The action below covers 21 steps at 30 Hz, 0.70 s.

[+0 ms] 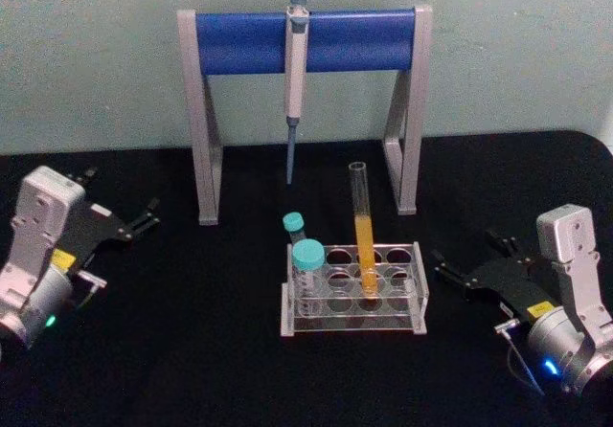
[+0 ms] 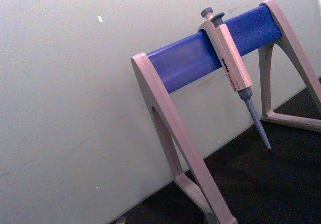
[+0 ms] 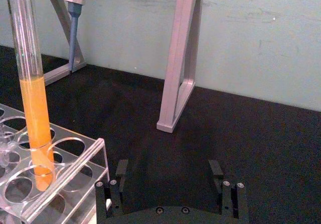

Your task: Pick up the test tube from the test tube rack, shake it, then place it back into the test tube rack.

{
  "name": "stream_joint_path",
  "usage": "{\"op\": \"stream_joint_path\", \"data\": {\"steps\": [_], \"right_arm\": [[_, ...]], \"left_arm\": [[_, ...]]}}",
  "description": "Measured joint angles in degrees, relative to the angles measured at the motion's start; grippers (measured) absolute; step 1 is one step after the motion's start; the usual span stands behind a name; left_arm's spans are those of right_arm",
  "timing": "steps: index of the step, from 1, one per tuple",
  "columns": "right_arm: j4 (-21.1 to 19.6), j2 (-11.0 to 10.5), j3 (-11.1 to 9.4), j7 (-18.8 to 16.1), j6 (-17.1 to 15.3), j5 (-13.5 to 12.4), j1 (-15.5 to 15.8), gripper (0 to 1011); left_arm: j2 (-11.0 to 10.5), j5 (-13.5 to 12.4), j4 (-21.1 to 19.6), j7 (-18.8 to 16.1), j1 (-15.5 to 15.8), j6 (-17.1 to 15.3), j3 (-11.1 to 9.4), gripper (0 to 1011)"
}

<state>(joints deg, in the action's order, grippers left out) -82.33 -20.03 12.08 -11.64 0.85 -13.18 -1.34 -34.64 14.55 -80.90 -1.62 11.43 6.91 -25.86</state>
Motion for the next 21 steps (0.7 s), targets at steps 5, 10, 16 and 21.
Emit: {"op": "stream_joint_path", "data": {"steps": [5,10,16,21], "right_arm": [[-0.06,-0.05,0.03,0.01,0.00,-0.01,0.00,1000],[-0.09,-0.06,0.07,0.02,0.02,-0.07,0.00,1000],[-0.12,-0.09,0.11,0.05,0.03,-0.13,0.00,1000],[-0.15,-0.11,0.11,0.06,0.04,-0.15,0.00,1000]], "left_arm": [[0.00,0.00,0.00,0.00,0.00,0.00,0.00,1002],[0.00,0.00,0.00,0.00,0.00,0.00,0.00,1001],[0.00,0.00,0.00,0.00,0.00,0.00,0.00,1001],[0.00,0.00,0.00,0.00,0.00,0.00,0.00,1001]]}}
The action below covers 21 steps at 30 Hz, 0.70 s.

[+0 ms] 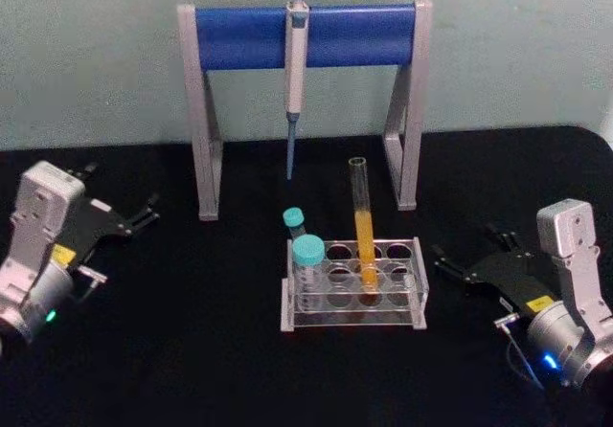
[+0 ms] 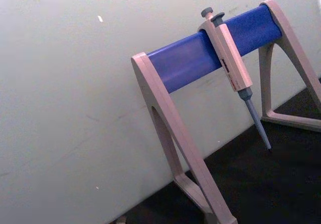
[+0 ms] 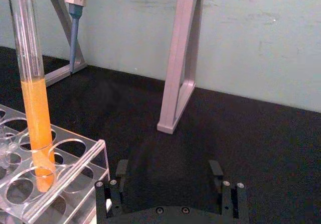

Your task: Pick up the test tube from the test tube rack, shake it, then place it back into the test tube rack.

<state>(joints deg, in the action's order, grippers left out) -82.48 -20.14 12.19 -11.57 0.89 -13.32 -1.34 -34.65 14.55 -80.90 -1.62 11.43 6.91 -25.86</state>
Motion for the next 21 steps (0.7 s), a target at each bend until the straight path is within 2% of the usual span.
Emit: {"op": "stream_joint_path", "data": {"steps": [21], "right_arm": [[-0.01,-0.03,0.00,0.00,0.00,-0.09,0.00,1000]], "left_arm": [[0.00,0.00,0.00,0.00,0.00,0.00,0.00,1001]]}}
